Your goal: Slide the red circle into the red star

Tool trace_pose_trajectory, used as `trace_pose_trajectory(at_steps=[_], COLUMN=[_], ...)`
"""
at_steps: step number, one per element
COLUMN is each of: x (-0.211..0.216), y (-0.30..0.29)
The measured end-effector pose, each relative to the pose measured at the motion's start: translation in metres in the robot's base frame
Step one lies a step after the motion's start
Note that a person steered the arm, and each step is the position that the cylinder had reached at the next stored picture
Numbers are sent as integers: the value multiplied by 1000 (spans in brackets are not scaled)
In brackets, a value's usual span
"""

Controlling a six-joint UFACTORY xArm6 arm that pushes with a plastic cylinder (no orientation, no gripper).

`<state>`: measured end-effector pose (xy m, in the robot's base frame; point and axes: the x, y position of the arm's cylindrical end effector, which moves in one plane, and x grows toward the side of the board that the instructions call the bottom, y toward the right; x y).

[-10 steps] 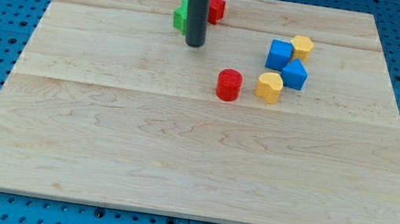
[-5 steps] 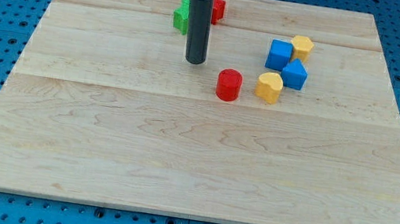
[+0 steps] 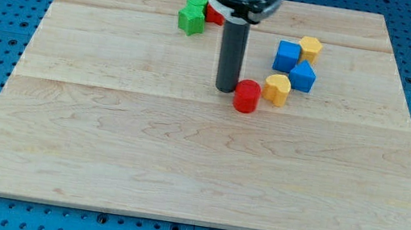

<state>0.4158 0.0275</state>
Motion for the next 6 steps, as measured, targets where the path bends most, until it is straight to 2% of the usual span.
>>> trace_pose_trajectory(at_steps=[1,2,3,4,5,6], x=[23,78,105,37,-13,-8], y=[-38,-47,59,64,-19,-60])
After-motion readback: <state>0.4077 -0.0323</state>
